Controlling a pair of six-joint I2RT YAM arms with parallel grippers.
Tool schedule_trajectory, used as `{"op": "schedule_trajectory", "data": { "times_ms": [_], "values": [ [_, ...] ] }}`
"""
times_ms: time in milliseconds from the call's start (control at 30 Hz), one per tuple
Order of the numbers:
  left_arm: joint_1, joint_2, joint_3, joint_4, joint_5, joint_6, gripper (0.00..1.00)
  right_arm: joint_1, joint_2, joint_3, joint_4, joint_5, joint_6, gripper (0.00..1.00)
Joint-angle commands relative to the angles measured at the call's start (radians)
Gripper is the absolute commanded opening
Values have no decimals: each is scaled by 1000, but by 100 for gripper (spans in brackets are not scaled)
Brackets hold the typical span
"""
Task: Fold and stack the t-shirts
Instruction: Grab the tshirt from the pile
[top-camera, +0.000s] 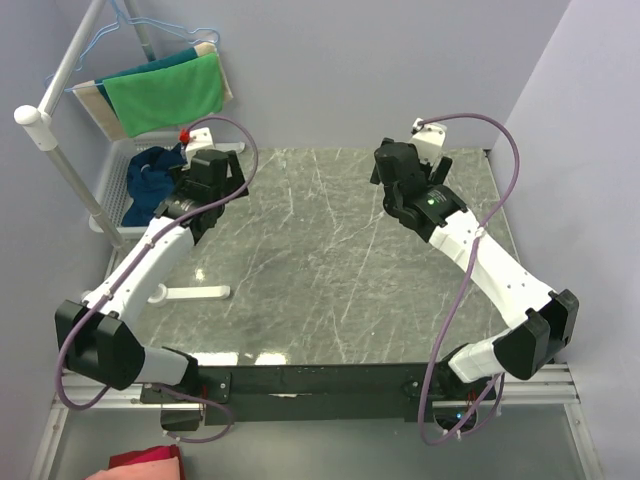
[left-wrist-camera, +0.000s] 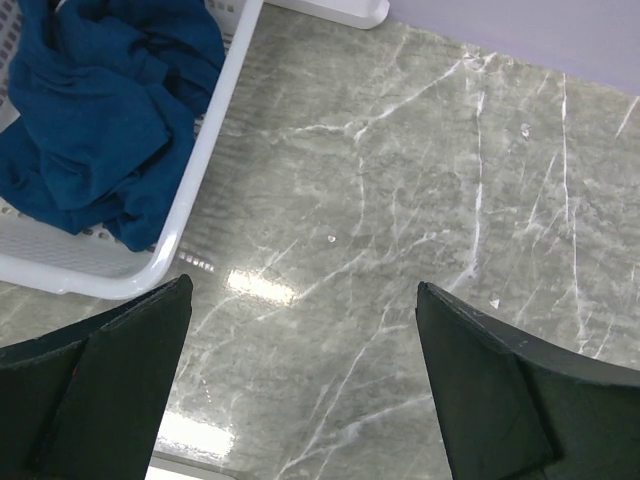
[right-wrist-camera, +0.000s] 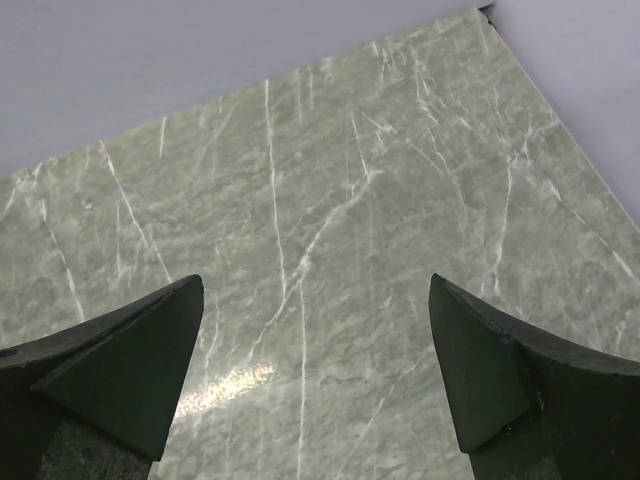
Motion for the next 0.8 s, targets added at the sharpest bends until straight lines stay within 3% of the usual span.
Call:
{"op": "schedule_trajectory", "data": {
  "times_ms": [0, 333, 567, 767],
  "values": [
    [-11, -3, 43, 20, -4, 9, 100, 4, 4, 36, -22, 6, 43, 100],
    [-10, 180, 236, -139, -197, -91, 96, 1, 107, 162, -160, 41, 129, 100],
    [146, 368, 435, -280, -70, -214, 89, 3, 141, 199, -242, 27, 175, 100],
    [237, 499, 602, -323, -76, -247, 88, 1, 110, 99, -150, -63, 152, 98]
  ]
}}
